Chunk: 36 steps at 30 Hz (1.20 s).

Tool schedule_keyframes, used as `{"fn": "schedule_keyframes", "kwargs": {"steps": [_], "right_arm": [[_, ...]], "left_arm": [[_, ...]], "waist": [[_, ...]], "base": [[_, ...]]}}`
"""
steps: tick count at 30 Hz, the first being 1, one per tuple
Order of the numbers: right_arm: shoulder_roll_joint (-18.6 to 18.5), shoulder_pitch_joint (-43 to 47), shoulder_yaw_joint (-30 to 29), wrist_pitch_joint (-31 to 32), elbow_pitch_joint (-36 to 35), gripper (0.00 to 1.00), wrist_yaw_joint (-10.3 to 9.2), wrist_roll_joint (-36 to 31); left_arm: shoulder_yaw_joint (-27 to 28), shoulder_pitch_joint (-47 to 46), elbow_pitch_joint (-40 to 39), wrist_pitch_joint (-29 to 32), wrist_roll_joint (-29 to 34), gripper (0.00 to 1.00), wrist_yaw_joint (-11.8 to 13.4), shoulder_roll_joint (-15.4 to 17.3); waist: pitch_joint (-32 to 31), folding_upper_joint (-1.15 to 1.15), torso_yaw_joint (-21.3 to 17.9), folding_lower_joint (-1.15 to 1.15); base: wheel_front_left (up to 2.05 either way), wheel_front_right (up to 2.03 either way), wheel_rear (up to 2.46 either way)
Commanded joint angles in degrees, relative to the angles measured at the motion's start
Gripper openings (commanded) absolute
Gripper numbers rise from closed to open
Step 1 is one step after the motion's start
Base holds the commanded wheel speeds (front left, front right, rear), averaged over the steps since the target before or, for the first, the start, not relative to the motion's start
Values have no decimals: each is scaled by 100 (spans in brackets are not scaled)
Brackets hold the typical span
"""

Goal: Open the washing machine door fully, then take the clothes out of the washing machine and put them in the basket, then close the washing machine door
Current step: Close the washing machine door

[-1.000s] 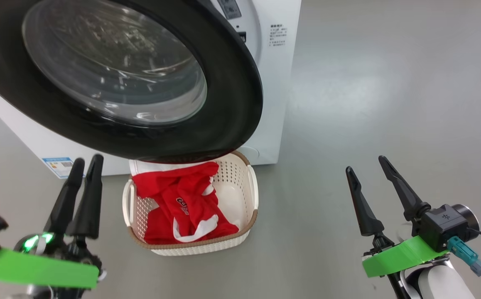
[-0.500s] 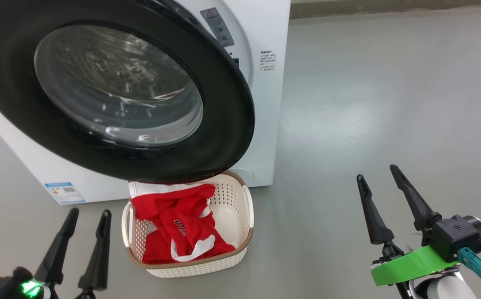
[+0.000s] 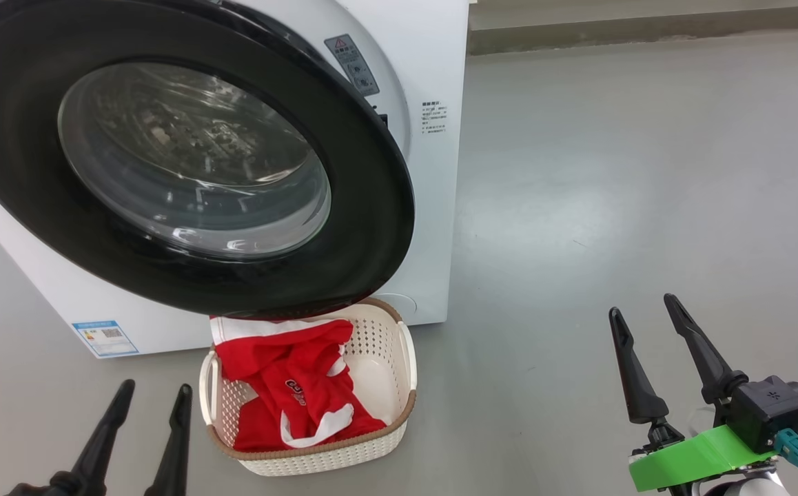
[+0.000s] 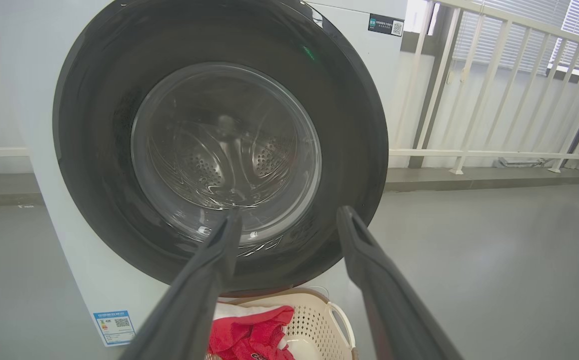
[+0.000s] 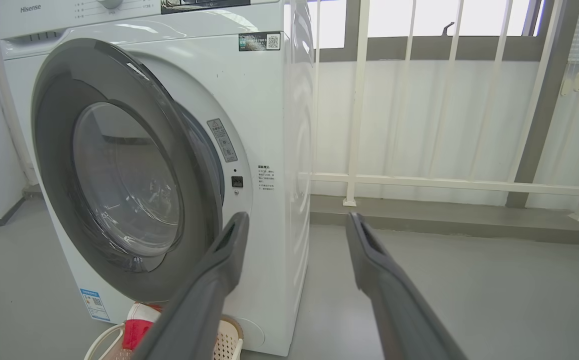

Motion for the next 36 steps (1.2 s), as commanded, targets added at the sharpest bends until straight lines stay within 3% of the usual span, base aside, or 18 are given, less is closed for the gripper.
{"fn": "schedule_keyframes", "kwargs": {"steps": [1,19,20,21,22,23,36], "right_arm": [[-23,-106,99,-37,-153,100,36,46],[-23,-74,218,-37,-121,100,36,15],[-23,-67,222,-37,-115,84,36,-8],[-23,-62,228,-37,-100,46,36,-37],[-23,-63,229,-37,-85,19,36,-61],[-23,-68,235,-37,-63,0,36,-92],[-23,-635,232,-37,342,0,36,-188]], "left_arm": [[293,-117,-93,-69,73,100,-70,25],[467,-76,33,-70,339,100,-173,-199],[465,-76,34,-70,341,100,-174,-211],[467,-77,26,-70,344,100,-175,-224],[465,-76,18,-70,348,100,-176,-236],[460,-75,6,-70,353,100,-176,-245],[98,-148,-157,-70,266,100,-180,-345]], "waist": [[-21,0,4,0],[-86,0,0,0],[-91,0,5,0],[-96,0,12,0],[-99,0,25,0],[-100,0,40,0],[77,0,493,0]], "base": [[0,0,0],[0,0,0],[0,0,0],[0,0,0],[0,0,0],[0,0,0],[0,0,0]]}}
